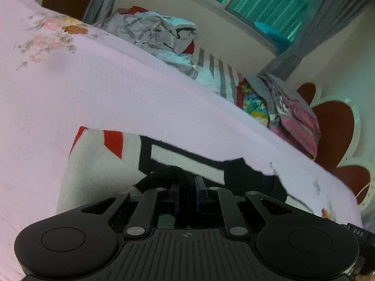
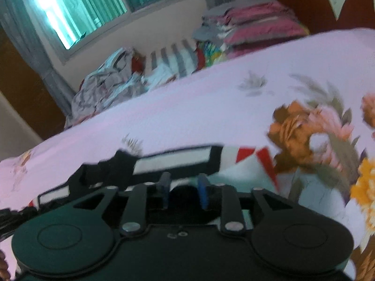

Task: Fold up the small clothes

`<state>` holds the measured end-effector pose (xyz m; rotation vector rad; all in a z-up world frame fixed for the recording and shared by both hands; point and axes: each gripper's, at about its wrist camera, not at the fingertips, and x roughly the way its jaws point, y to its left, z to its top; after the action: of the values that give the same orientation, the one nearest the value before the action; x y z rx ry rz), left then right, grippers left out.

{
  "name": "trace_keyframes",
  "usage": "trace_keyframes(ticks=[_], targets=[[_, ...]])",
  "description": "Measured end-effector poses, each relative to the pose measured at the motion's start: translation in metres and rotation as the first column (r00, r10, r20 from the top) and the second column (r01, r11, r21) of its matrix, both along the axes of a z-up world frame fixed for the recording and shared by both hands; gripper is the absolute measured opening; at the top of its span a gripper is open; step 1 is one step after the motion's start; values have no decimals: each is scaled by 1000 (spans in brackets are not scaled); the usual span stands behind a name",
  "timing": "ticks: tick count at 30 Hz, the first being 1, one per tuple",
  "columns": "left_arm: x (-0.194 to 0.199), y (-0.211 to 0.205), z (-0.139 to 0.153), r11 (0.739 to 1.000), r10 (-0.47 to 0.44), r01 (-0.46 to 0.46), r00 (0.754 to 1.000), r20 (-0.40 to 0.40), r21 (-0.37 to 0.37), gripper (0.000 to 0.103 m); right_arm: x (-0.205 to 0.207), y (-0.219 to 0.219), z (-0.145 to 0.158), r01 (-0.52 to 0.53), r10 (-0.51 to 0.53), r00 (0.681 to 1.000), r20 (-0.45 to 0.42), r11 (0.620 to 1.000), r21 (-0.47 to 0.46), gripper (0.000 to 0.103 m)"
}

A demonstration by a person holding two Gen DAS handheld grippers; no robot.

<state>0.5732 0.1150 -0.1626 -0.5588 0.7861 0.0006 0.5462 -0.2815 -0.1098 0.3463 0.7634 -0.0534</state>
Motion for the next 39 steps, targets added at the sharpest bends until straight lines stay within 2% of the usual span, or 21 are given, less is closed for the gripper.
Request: trace_keyframes(ticks=[4,5,7,8,9,11,16,19,20,21,22,24,26,28,30,33,35,37,38,39], targets=[[1,7,0,999,9,-9,1000,-8,-40,20,1,-3,6,-3,4,1000,24,999,-38,36],[0,8,1,999,6,-7,1000,-8,-38,26,-2,-4,8,-6,7,999,36,999,-43,40],[-5,10,5,1000,18,-18,1000,13,-22,55,-4,-6,10,-14,17,999,48,998,-56,45],[-9,13,8,999,39,-39,999,32,-1,79,-5,-6,10,-27,30,998,48,998,-62,46],[-15,15,12,998,60,-62,997,58,23,85,-4,-5,9,-46,49,998,40,997,-64,48],[-18,17,15,997,40,-45,996,81,64,85,-2,-3,3,-74,75,997,15,994,-81,48],[-16,6,10,983,-75,65,996,54,173,85,6,5,-15,-104,100,994,-41,987,-118,48],[-10,-4,2,967,-113,105,993,22,232,84,10,12,-21,-134,127,990,-58,982,-134,40],[-9,-6,-1,965,-111,104,994,15,239,72,11,14,-22,-138,130,989,-64,980,-142,32],[-7,-6,-3,963,-107,103,994,2,248,55,12,15,-23,-142,133,989,-66,978,-154,17],[-8,-7,-6,958,-95,93,995,-6,272,49,13,16,-24,-147,137,988,-68,975,-166,10],[-11,-9,-9,944,-87,82,996,2,320,35,12,18,-24,-160,151,987,-62,968,-192,6],[-14,-11,-11,925,-92,79,996,16,372,33,10,22,-24,-161,154,987,-47,953,-255,5],[-16,-6,-13,924,-66,49,997,33,379,33,10,23,-28,-132,128,991,-35,932,-337,5],[-16,1,-15,931,-34,15,998,44,365,34,12,17,-34,-101,95,995,-36,939,-329,5],[-18,0,-13,922,-45,23,998,47,387,34,11,20,-34,-83,82,996,-19,932,-353,5],[-20,1,-12,926,-41,21,998,45,377,34,8,16,-31,-68,68,998,-13,944,-324,6],[-24,2,-10,930,-34,17,999,41,366,34,3,13,-26,-56,58,998,-3,954,-296,14],[-26,1,-8,930,-36,19,999,40,367,34,0,12,-23,-49,52,999,5,957,-285,23],[-29,0,-6,929,-37,19,998,41,369,34,-4,12,-19,-44,50,999,14,961,-274,23]])
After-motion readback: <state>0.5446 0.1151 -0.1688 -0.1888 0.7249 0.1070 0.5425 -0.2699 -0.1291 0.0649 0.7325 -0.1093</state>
